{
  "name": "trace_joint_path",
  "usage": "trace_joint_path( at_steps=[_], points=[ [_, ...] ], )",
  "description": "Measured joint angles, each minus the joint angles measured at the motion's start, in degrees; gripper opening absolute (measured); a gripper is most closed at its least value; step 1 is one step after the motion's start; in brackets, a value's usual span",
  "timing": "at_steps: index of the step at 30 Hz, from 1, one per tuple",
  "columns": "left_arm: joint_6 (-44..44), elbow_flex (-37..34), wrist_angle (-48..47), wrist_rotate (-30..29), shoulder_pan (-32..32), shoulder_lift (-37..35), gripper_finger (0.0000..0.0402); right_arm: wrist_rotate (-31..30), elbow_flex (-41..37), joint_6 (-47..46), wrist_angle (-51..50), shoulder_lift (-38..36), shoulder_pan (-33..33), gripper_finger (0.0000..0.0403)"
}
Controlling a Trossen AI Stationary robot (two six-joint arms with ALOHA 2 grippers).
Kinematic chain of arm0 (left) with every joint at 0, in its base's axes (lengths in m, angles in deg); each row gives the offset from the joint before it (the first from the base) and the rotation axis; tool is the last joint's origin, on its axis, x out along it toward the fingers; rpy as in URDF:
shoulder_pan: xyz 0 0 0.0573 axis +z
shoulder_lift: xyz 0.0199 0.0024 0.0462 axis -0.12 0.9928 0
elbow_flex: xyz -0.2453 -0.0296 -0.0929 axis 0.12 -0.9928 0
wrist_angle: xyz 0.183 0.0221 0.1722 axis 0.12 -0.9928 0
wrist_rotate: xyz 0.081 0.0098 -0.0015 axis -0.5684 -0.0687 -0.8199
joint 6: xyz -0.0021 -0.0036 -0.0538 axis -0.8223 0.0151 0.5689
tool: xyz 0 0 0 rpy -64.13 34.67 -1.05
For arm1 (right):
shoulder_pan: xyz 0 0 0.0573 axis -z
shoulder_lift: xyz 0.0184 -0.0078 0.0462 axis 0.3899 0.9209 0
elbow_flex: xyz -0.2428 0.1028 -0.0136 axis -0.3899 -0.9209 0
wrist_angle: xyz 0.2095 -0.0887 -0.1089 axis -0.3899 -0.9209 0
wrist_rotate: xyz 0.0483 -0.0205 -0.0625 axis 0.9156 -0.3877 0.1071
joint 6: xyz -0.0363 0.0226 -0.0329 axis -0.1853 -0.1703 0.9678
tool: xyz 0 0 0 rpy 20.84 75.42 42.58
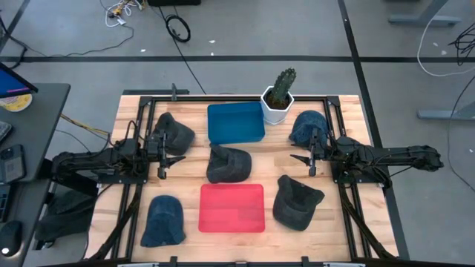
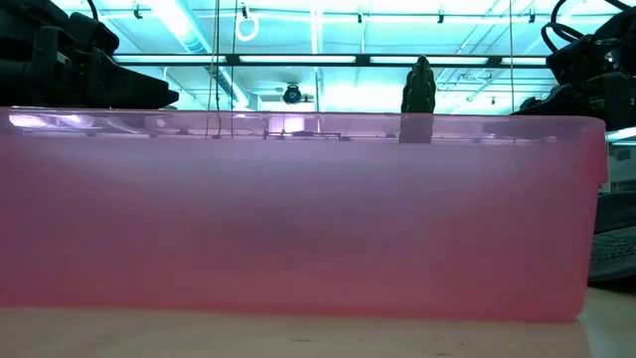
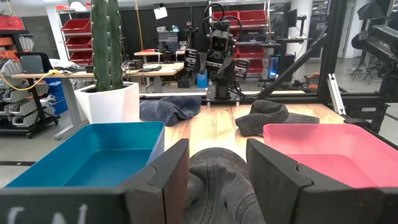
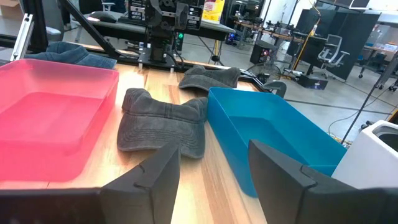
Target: Pick & Place hat
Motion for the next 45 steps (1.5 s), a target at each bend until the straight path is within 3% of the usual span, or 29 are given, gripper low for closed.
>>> trace_joint_path(
  at_steps=[19, 23, 35, 38, 42, 45],
  points=[
    [0.0, -0.02, 0.0, 0.0, 0.0, -0.01, 0.0165, 0.0, 0.0, -1.86, 3.66, 0.0, -0.01, 0.0193],
    [0.0, 0.0, 0.0, 0.0, 0.0, -0.02, 0.0165, -0.02, 0.0, -1.19, 16.24, 0.0, -0.02, 0.0193],
    [0.0, -0.01, 0.0, -0.01, 0.01, -0.02, 0.0165, -4.86, 0.0, 20.77, 71.47, -0.04, 0.0, 0.0193],
    [0.0, 0.0, 0.0, -0.01, 0.0, -0.01, 0.0165, -6.37, 0.0, 20.95, 78.2, -0.04, 0.0, 0.0193],
    [0.0, -0.01, 0.0, 0.0, 0.01, -0.02, 0.0165, -7.1, 0.0, 17.89, 78.76, -0.02, 0.0, 0.0193],
    [0.0, -0.02, 0.0, 0.0, 0.02, -0.02, 0.0165, -7.13, 0.04, 24.45, 78.86, -0.02, -0.02, 0.0193]
  ],
)
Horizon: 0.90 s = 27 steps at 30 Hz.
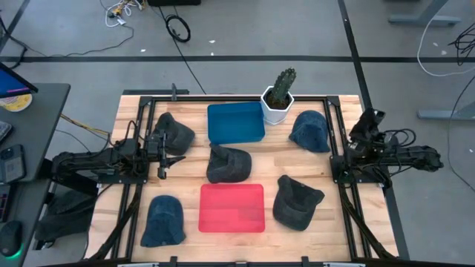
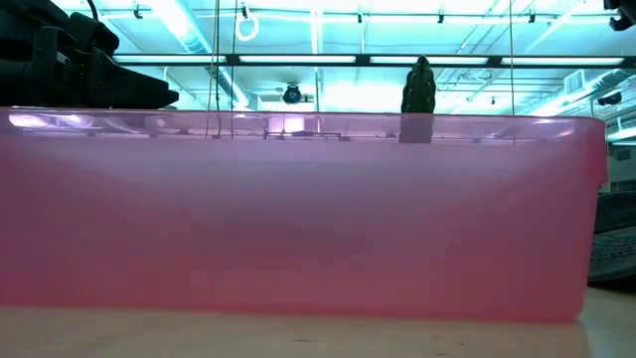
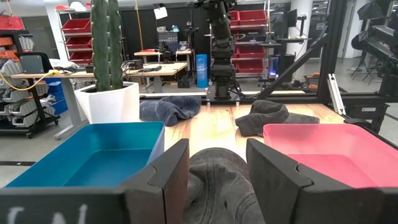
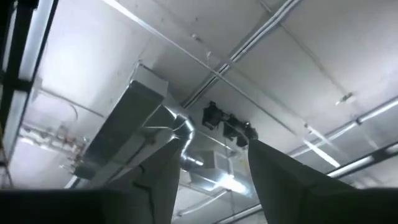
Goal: Pick & Place hat
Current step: Put the top right blue cap into the blue pin
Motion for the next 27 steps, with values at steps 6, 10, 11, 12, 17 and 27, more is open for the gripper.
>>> trace_joint_path(
  at_steps=[6, 10, 11, 12, 17, 27],
  points=[
    [0.0, 0.0, 0.0, -0.01, -0.02, 0.0, 0.0165, -7.56, 7.76, 2.66, -6.26, 0.0, 0.01, 0.0193],
    [-0.01, 0.01, 0.0, -0.01, -0.01, 0.0, 0.0165, -20.48, 19.77, 6.49, -30.95, 0.15, 0.02, 0.0193],
    [0.0, 0.01, 0.0, 0.0, -0.02, 0.0, 0.0165, -22.68, 23.31, 6.7, -39.28, 0.72, 0.02, 0.0193],
    [0.0, 0.0, 0.0, 0.0, -0.02, 0.0, 0.0165, -24.74, 27.14, 6.08, -47.84, 1.42, 0.02, 0.0193],
    [0.0, 0.0, 0.0, -0.01, -0.02, 0.0, 0.0165, -51.75, 44.51, -8.52, -79.87, 8.25, 0.01, 0.0193],
    [0.0, 0.0, 0.0, -0.01, -0.02, 0.02, 0.0165, -59.39, 55.26, -36.69, -109.38, 17.13, 0.02, 0.0193]
  ],
)
